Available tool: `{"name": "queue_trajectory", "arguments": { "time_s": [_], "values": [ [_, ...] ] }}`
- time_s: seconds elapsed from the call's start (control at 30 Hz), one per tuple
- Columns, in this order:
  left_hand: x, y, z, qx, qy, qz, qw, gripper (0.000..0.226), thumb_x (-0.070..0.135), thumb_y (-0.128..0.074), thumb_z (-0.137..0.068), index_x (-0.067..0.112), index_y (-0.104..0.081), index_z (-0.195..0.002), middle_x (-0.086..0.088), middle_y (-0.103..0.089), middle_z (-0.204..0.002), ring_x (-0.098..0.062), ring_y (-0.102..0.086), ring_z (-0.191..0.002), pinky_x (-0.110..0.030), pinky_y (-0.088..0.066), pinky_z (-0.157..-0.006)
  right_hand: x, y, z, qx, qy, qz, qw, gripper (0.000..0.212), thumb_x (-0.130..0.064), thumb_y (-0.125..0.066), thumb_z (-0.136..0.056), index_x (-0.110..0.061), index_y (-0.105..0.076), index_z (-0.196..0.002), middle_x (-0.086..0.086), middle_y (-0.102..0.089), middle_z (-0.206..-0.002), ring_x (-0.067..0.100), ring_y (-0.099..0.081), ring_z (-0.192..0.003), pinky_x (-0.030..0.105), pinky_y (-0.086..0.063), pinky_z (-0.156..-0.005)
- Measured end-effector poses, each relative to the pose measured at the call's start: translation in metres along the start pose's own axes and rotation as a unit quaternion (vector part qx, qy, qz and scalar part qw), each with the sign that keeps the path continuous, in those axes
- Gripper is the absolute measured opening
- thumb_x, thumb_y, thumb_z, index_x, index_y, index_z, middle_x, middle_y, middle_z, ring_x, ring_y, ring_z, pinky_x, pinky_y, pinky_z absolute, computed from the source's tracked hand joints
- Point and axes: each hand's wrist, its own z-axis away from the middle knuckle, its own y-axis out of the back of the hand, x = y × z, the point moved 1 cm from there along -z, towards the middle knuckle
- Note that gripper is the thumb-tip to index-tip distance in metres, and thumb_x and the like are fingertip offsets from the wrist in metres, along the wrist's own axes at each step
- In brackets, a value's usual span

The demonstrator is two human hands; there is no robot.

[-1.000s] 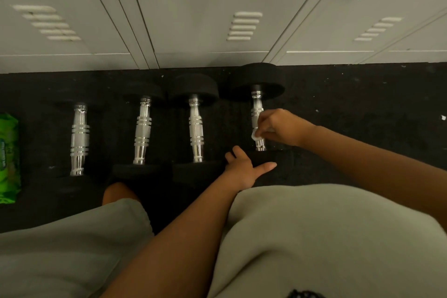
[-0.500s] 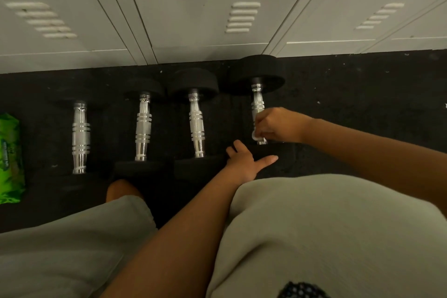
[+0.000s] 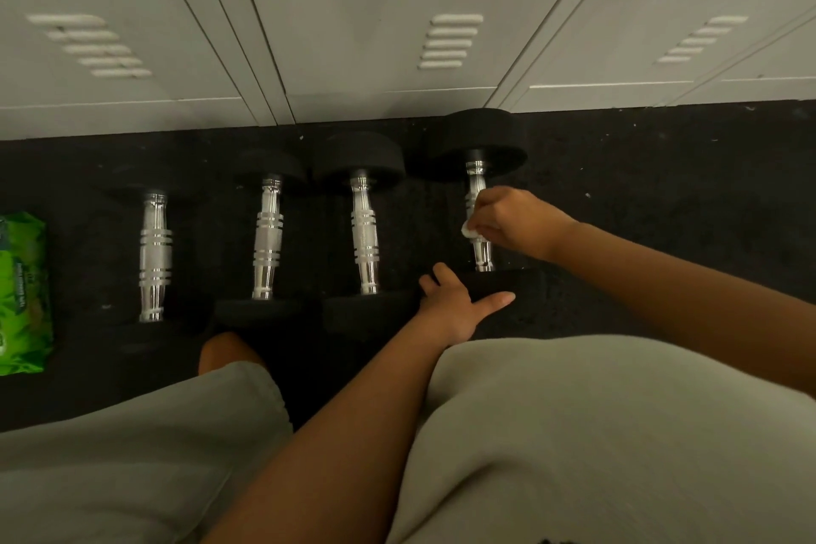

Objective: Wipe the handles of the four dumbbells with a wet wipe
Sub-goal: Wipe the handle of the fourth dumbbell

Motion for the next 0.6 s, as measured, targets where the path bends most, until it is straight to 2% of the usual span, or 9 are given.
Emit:
{"name": "queue_trajectory", "arguments": {
  "time_s": [0.17,0.33,0.5,0.6],
  "values": [
    [0.001,0.001,0.000,0.001,0.008,-0.009,1.000,0.105,0.056,-0.065,-0.080,0.017,0.002,-0.150,-0.011,-0.007,-0.153,-0.033,-0.026,-0.138,-0.046,-0.034,-0.107,-0.009,-0.007,0.011,-0.050,0.046,0.002,0.998,0.026,-0.018,-0.057,-0.091,-0.009,-0.067,-0.113,0.011,-0.059,-0.114,0.024,-0.058,-0.103,0.029,-0.046,-0.083],
    [0.001,0.000,0.002,0.002,-0.002,0.001,1.000,0.101,0.053,-0.065,-0.081,0.016,-0.001,-0.149,-0.011,-0.009,-0.153,-0.033,-0.028,-0.137,-0.045,-0.036,-0.105,0.006,0.006,-0.012,0.034,-0.029,0.006,0.999,0.027,-0.017,-0.053,-0.093,-0.008,-0.066,-0.115,0.014,-0.056,-0.117,0.026,-0.055,-0.108,0.033,-0.047,-0.090],
    [0.000,0.002,0.000,0.001,0.002,-0.002,1.000,0.103,0.054,-0.065,-0.080,0.016,0.001,-0.150,-0.011,-0.006,-0.154,-0.033,-0.025,-0.139,-0.046,-0.034,-0.107,0.000,-0.003,0.001,-0.028,0.059,0.010,0.998,0.019,-0.016,-0.061,-0.088,-0.011,-0.069,-0.104,0.010,-0.057,-0.111,0.022,-0.059,-0.099,0.035,-0.054,-0.081],
    [0.000,0.000,0.001,-0.005,-0.002,0.002,1.000,0.104,0.054,-0.065,-0.080,0.017,0.002,-0.150,-0.012,-0.005,-0.155,-0.033,-0.026,-0.139,-0.046,-0.034,-0.107,0.007,-0.001,-0.004,0.020,0.015,0.002,1.000,0.022,-0.014,-0.060,-0.089,-0.010,-0.069,-0.108,0.012,-0.061,-0.112,0.025,-0.060,-0.103,0.037,-0.053,-0.087]
  ]
}}
